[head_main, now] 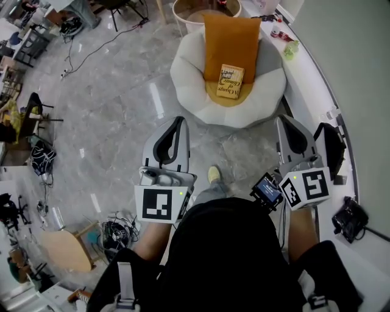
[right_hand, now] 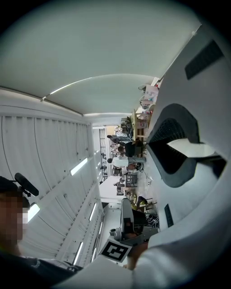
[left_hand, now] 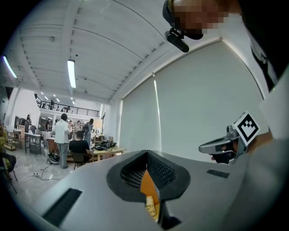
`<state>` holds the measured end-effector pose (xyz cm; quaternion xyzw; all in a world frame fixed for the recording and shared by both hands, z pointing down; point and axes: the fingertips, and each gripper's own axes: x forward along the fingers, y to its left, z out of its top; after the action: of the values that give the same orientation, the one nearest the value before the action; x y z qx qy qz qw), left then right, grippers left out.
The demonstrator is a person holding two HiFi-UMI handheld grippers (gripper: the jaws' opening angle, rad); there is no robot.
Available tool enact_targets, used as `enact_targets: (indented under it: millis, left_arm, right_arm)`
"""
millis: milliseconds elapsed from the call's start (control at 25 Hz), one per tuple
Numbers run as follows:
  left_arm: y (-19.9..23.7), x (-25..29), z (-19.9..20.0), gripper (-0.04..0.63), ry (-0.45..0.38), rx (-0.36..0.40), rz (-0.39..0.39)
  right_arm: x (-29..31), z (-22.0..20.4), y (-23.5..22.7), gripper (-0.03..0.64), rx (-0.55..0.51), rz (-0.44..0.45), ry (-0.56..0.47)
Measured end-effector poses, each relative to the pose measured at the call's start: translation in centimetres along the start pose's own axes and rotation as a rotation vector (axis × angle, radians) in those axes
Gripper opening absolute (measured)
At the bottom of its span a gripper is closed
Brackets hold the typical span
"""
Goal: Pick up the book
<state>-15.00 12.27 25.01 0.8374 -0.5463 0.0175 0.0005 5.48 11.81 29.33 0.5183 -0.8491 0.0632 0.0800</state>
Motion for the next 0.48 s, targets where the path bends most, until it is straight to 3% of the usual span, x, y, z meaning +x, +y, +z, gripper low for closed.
enact_targets:
  millis: [480]
  left_arm:
    - [3.6,1.7,-0.3,0.011,-0.011,-0.003,-0.033]
  right_arm:
    - [3.2,1.7,0.8,0.008,-0.021,-0.037,-0.026]
